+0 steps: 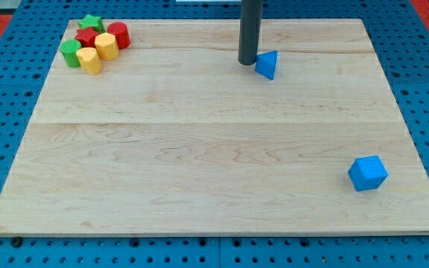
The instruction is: Move the blue triangle towards the right center of the board
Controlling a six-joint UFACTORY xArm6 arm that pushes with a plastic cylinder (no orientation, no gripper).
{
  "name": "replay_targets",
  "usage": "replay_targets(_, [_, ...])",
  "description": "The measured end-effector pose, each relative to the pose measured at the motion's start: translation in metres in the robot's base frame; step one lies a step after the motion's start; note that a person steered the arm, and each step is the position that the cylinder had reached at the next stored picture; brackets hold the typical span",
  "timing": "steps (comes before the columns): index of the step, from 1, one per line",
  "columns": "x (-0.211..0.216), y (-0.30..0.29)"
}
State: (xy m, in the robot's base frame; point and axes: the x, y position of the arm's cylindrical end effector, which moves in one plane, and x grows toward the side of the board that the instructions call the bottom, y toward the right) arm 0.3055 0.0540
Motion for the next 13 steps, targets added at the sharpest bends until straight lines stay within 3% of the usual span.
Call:
replay_targets(2, [0.005,0.013])
replay_targets(4, [0.047,0.081])
replay_targets(5, [0.026,0.065])
replay_targets(6, [0.019,0.088])
replay_targets(7, [0.044,0.120])
replay_targets(9, [0.036,0.111])
replay_targets(12, [0.017,0.197])
replay_targets(13, [0.039,0.197])
